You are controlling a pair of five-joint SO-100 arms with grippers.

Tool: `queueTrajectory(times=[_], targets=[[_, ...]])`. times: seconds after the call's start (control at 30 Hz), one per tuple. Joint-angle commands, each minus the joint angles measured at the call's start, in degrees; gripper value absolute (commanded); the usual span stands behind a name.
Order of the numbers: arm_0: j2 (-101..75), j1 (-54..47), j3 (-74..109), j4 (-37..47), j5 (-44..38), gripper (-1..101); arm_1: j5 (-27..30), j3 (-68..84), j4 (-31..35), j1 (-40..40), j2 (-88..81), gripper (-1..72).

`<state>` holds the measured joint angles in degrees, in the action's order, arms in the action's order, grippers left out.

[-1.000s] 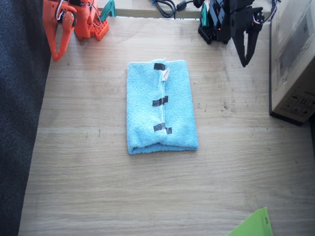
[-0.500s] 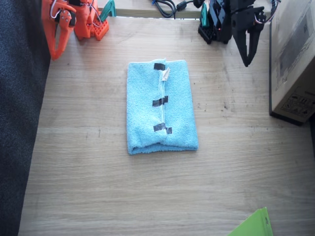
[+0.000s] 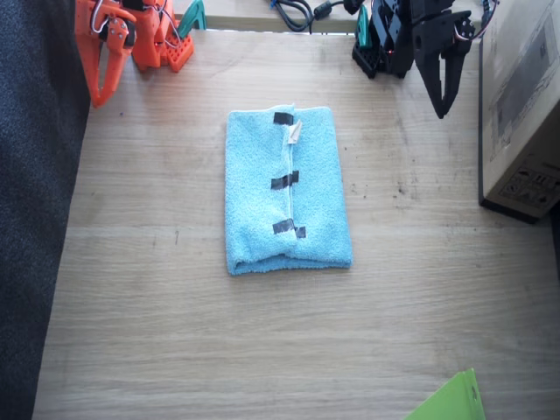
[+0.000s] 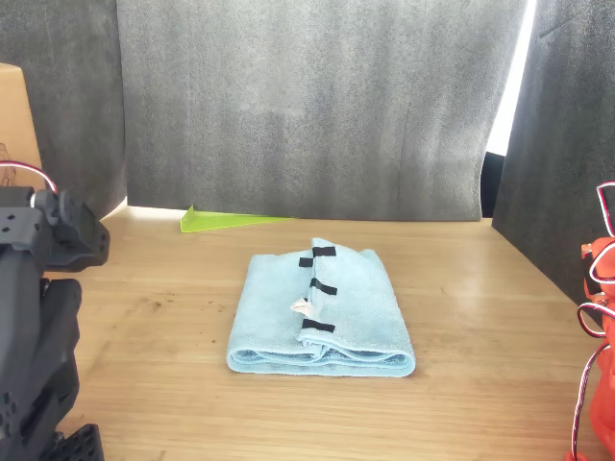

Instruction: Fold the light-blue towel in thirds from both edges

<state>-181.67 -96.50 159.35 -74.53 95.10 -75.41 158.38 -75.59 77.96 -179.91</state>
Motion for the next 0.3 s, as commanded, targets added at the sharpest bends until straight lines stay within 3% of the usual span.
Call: queueTrajectory(times=[0.0, 0.27], targets=[[-0.44, -1.23, 0.26, -0.44, 0.18, 0, -0.44, 0.53, -0.70, 0.79, -0.53, 0.0], [-0.44, -1.23, 0.26, -0.35, 0.18, 0, -0.62, 0.62, 0.18, -1.41, -0.53, 0.0]])
